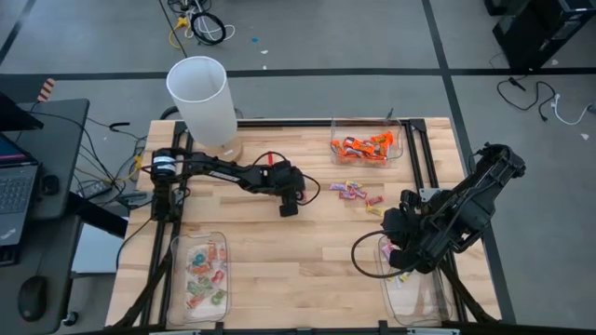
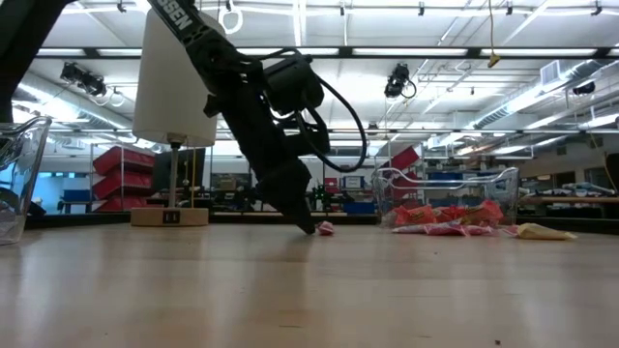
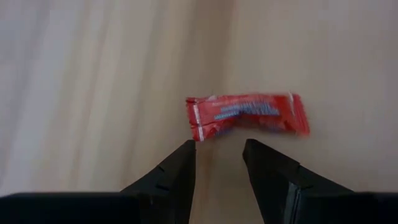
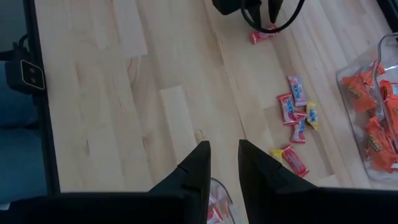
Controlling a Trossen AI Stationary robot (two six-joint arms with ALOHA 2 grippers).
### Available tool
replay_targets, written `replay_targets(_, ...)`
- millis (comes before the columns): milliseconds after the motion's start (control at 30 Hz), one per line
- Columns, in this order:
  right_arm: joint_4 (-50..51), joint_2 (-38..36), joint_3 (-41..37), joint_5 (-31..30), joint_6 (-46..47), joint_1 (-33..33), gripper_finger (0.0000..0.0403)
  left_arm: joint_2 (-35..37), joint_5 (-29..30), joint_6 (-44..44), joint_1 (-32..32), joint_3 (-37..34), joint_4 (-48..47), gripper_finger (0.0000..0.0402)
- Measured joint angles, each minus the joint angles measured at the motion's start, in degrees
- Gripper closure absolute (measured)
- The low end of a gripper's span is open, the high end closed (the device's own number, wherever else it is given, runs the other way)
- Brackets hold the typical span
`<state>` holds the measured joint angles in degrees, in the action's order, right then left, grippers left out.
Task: Sort candy
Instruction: Put the red candy into the bottom right transparent bin
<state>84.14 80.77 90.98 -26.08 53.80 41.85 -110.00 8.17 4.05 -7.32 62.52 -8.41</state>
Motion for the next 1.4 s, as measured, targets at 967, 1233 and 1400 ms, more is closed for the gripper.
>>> replay_targets(967,-0.03,0.0,0.0,-2.85,-1.46,0.02,0.0334,3.67,-6.08,15.29,1.24,-0.07,2.89,0.0254)
replay_targets(1233,-0.31,0.0,0.0,-2.85,-1.07,0.02,0.0334,1.77,-9.18,15.28,-0.11,-0.07,4.31,0.0254)
replay_targets(1400,-0.7,0.0,-0.02,-2.85,-1.01,0.02,0.0334,0.28,-8.91,15.29,-0.46,-0.14,3.94,0.0254)
